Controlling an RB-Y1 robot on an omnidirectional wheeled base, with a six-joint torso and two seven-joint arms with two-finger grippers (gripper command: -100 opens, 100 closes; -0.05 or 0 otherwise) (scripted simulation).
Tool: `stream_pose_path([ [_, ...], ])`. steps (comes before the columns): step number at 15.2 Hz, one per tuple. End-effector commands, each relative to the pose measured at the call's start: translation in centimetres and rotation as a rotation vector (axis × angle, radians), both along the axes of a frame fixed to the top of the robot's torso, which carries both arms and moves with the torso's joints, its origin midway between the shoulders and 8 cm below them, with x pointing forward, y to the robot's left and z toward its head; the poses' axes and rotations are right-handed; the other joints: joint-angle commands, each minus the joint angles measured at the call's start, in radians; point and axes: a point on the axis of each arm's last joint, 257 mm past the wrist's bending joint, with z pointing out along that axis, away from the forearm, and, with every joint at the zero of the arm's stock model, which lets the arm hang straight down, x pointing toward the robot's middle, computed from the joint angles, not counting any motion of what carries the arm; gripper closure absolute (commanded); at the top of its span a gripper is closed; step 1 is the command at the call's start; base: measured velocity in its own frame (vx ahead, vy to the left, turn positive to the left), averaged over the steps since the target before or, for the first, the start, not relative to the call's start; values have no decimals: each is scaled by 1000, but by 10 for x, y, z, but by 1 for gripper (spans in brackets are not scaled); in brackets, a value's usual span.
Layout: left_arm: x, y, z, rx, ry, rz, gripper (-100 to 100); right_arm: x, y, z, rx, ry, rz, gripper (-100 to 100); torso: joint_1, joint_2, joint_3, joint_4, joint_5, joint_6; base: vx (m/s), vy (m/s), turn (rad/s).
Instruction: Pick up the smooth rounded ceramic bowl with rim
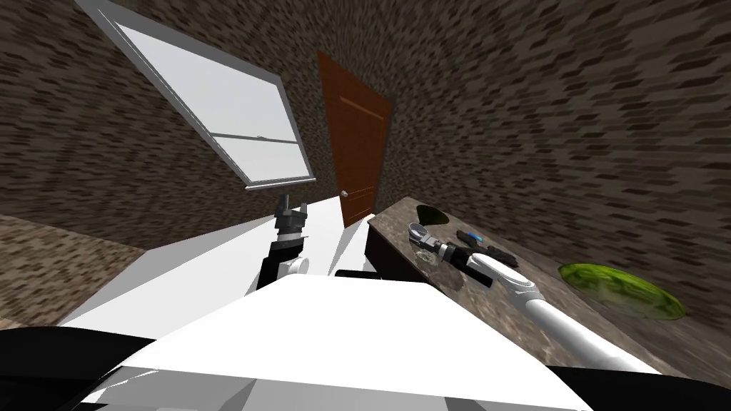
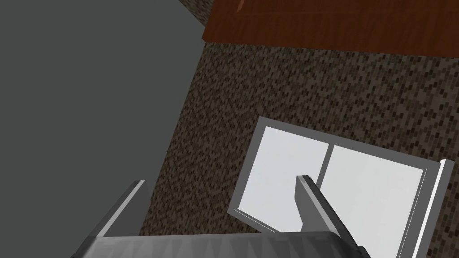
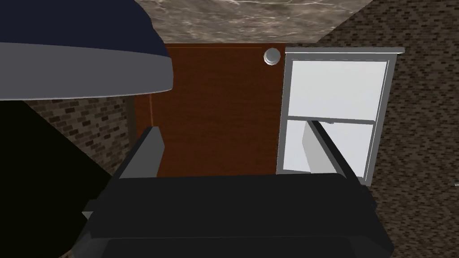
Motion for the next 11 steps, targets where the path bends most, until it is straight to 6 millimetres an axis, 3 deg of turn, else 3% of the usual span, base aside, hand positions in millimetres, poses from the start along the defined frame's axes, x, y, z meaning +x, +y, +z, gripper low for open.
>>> stream_pose_path([
  [1, 0, 0, 0, 0, 0, 0, 0, -9, -24, -14, -105, 33, 22, -100, 0, 0, 0, 0, 0, 0, 56, 66, 176],
  [8, 0, 0, 0, 0, 0, 0, 0, -32, -89, -32, -352, 125, 83, -100, 1, 2, 1, 0, 0, 0, 39, 63, 132],
  [9, 0, 0, 0, 0, 0, 0, 0, -42, -108, -37, -419, 156, 103, -100, 1, 2, 1, 0, 0, 0, 31, 71, 152],
  [10, 0, 0, 0, 0, 0, 0, 0, -42, -109, -37, -420, 157, 101, -100, 1, 2, 1, 0, 0, 0, 25, 60, 114],
  [11, 0, 0, 0, 0, 0, 0, 0, -52, -129, -41, -485, 191, 118, -100, 1, 2, 1, 1, 0, 0, 17, 61, 138],
])
